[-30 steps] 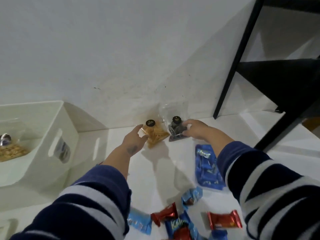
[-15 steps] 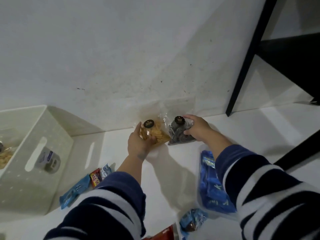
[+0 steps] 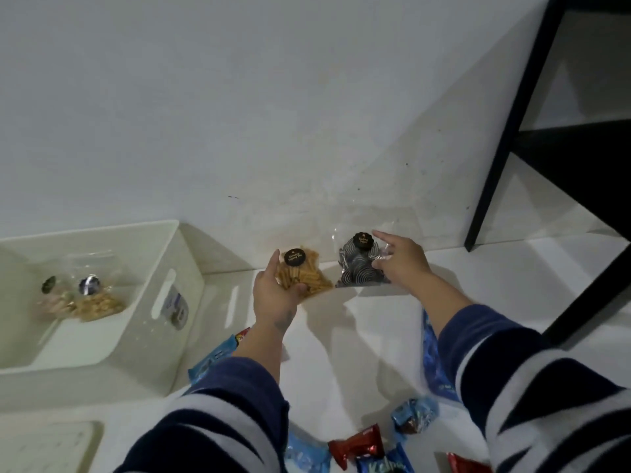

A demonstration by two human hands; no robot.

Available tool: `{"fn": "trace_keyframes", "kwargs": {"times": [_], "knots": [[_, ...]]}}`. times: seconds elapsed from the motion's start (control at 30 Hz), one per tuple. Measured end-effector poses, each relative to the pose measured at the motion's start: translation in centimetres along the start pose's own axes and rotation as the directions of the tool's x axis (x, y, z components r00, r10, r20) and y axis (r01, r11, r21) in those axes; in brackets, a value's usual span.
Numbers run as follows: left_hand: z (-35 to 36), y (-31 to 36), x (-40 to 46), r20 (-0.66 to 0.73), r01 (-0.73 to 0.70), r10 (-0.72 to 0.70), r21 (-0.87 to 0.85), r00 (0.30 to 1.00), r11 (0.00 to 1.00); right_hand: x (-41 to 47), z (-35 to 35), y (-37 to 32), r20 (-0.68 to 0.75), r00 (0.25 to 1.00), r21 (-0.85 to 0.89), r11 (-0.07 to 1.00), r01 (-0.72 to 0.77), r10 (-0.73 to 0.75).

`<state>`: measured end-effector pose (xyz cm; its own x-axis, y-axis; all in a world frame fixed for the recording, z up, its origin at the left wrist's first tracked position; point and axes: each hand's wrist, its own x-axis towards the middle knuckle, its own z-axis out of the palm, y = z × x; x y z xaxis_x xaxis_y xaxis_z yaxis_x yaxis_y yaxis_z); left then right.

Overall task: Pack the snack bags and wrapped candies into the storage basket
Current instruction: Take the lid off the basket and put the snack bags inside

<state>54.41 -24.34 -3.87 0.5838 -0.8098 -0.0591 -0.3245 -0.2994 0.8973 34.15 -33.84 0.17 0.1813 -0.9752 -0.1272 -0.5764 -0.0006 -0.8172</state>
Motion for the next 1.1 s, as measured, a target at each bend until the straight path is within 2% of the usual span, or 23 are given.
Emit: {"fn": "trace_keyframes", "kwargs": {"times": [0.23,0.37,0.47,0.57,0.7,0.83,0.97,1.1], "knots": [[-11.2,3.3,0.3,0.016,-0.118,0.119,-0.050,0.993,0.992,-4.9,2.8,-9.9,-0.055,0.991,0.004,0.993,0.122,-0.121],[-19.1,4.4,-0.2,-0.033,-0.194,0.195,0.032,0.980,0.981,-8.6,5.8,-16.2,-0.109,0.979,0.012,0.984,0.176,-0.173],[-25.7,4.2,-0.4,-0.049,-0.227,0.228,0.022,0.973,0.974,-11.7,8.8,-21.0,-0.132,0.965,0.023,0.972,0.232,-0.227],[-32.0,3.1,-0.7,-0.072,-0.235,0.237,0.038,0.969,0.971,-14.5,12.4,-25.1,-0.129,0.952,-0.012,0.961,0.277,-0.276],[-38.7,0.3,-0.7,-0.097,-0.190,0.198,0.081,0.975,0.978,-16.8,18.1,-28.4,-0.112,0.955,-0.096,0.960,0.263,-0.273],[-41.9,-3.1,0.7,-0.085,-0.129,0.142,0.142,0.986,0.982,-17.1,23.5,-30.4,-0.119,0.969,-0.148,0.968,0.200,-0.218],[-41.9,-6.2,2.9,-0.037,-0.047,0.061,0.294,0.997,0.955,-15.8,27.6,-31.4,-0.134,0.977,-0.325,0.939,0.114,-0.165],[-40.5,-9.4,6.1,0.045,0.016,-0.034,0.351,0.998,0.936,-13.6,30.8,-31.1,-0.102,0.988,-0.462,0.885,0.056,-0.115]]}}
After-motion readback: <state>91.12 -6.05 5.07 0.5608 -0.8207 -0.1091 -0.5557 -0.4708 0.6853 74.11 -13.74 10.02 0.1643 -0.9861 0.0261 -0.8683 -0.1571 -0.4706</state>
